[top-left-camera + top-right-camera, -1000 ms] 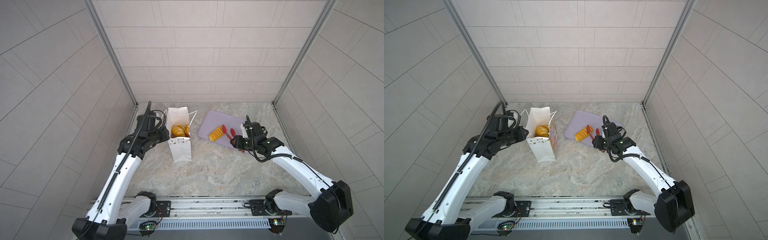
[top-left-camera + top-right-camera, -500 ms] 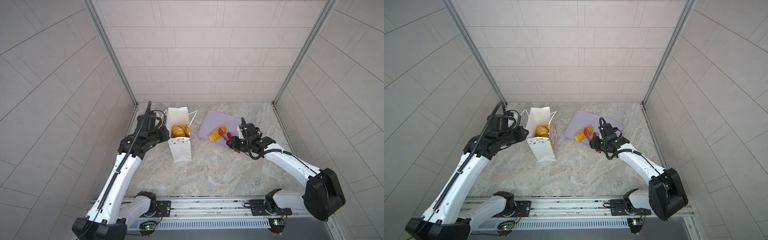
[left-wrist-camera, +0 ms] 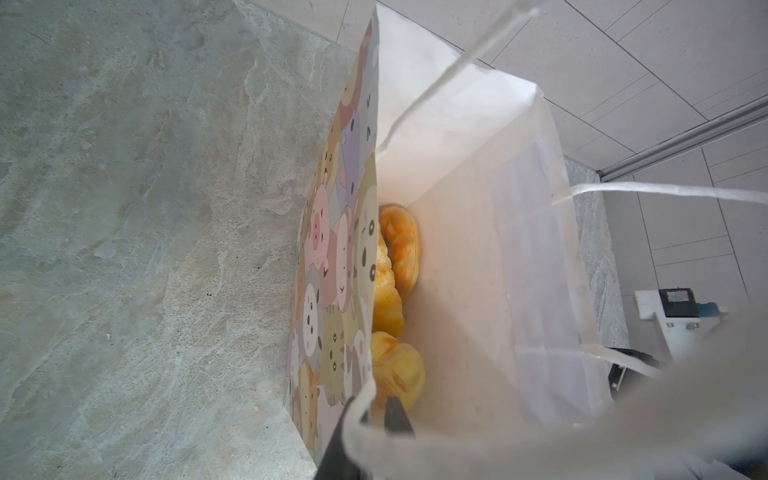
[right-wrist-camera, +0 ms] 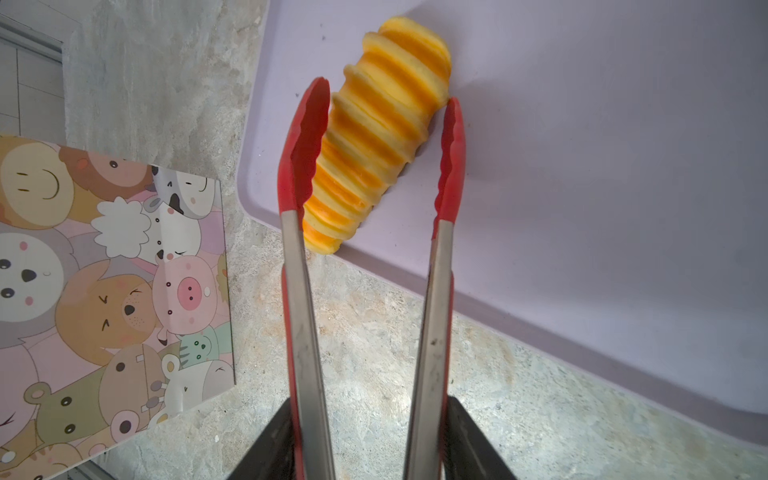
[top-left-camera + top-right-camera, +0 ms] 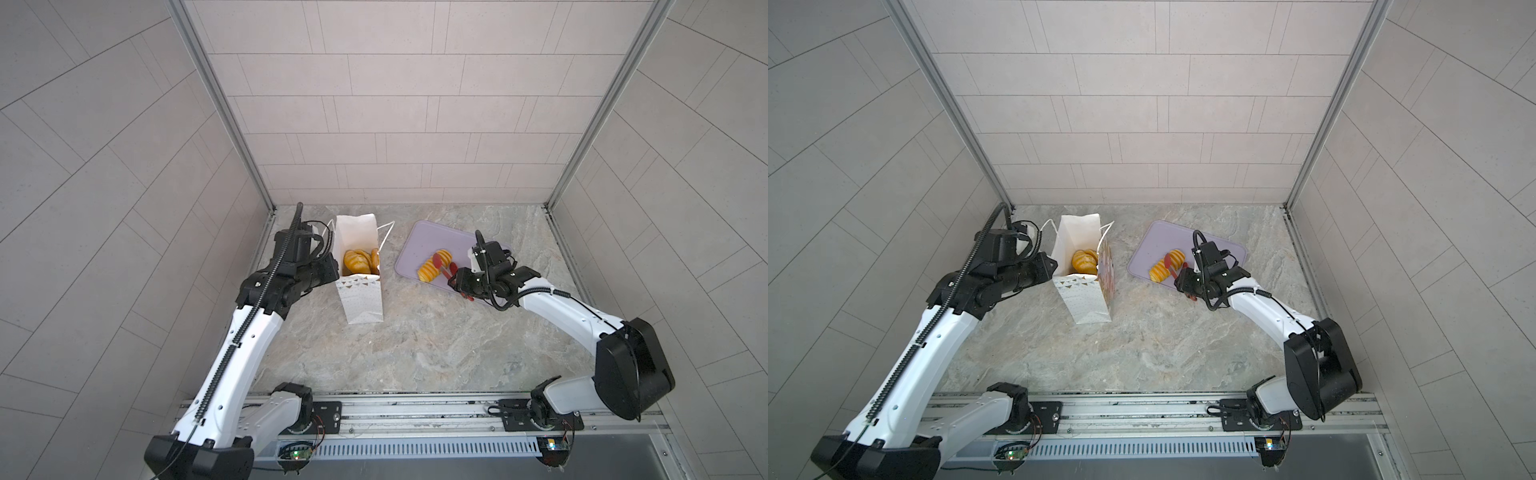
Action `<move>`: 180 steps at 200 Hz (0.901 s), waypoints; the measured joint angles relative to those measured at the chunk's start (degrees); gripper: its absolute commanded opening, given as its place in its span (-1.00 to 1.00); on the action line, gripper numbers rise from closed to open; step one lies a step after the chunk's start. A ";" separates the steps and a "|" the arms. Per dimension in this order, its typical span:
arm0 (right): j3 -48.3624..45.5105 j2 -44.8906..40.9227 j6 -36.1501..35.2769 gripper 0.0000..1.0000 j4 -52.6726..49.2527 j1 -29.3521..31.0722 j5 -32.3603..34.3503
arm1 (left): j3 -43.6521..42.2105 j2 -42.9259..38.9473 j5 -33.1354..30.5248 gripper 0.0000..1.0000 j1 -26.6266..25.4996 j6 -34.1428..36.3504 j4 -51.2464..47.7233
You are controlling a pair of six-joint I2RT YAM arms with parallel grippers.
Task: Place the fake bread into the paper bag
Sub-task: 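Lower the open tongs around the spiral bread on the tray, then close the tongs around the yellow spiral bread with the right gripper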
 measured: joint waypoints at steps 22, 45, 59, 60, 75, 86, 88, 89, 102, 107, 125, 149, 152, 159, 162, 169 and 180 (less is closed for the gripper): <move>2.05 1.92 -0.20 0.03 0.04 0.00 -0.04 | 0.00 0.00 -0.15 -0.69 0.00 0.17 0.00; 4.13 3.80 -0.26 0.03 0.02 0.00 -0.15 | 0.00 -0.02 -0.28 -0.69 0.00 0.26 -0.02; 5.44 4.85 -0.39 0.03 0.02 0.00 -0.28 | 0.00 -0.04 -0.37 -0.69 0.00 0.33 -0.02; 5.51 4.92 -0.39 0.03 0.02 0.00 -0.28 | 0.00 -0.04 -0.37 -0.69 0.00 0.33 -0.02; 6.82 6.08 -0.52 0.02 0.02 0.00 -0.55 | 0.00 -0.04 -0.44 -0.69 0.00 0.35 -0.02; 7.74 7.06 -0.70 0.01 -0.02 0.00 -0.85 | 0.00 -0.04 -0.46 -0.69 0.00 0.37 -0.04; 7.91 7.30 -0.83 0.01 -0.02 0.00 -0.90 | 0.00 -0.04 -0.46 -0.69 0.00 0.35 -0.04; 7.98 7.39 -0.85 0.01 -0.04 0.00 -0.92 | 0.00 -0.04 -0.46 -0.69 0.00 0.35 -0.04; 9.11 8.68 -1.22 0.00 -0.17 0.00 -1.27 | 0.00 -0.04 -0.48 -0.69 0.00 0.37 -0.04; 9.46 9.16 -1.36 0.00 -0.24 0.02 -1.31 | -0.02 -0.04 -0.48 -0.69 0.00 0.37 -0.04; 10.80 10.95 -1.81 -0.04 -0.57 0.07 -1.53 | -0.02 -0.04 -0.48 -0.69 0.00 0.37 -0.04; 12.02 12.85 -2.51 -0.10 -1.53 0.31 -1.75 | -0.02 -0.04 -0.52 -0.69 0.00 0.37 -0.04; 12.09 12.92 -2.51 -0.11 -1.64 0.35 -1.75 | -0.02 -0.04 -0.57 -0.69 0.00 0.37 -0.04; 12.15 13.14 -2.58 -0.13 -1.84 0.44 -1.75 | -0.02 -0.04 -0.61 -0.69 0.00 0.37 -0.04; 12.15 13.16 -2.64 -0.14 -1.90 0.46 -1.75 | -0.02 -0.04 -0.61 -0.69 0.00 0.37 -0.04; 12.15 13.25 -2.71 -0.16 -2.03 0.57 -1.75 | -0.02 -0.04 -0.63 -0.69 0.00 0.37 -0.07; 12.15 13.25 -2.78 -0.18 -2.23 0.59 -1.68 | -0.02 -0.04 -0.66 -0.69 0.00 0.37 -0.07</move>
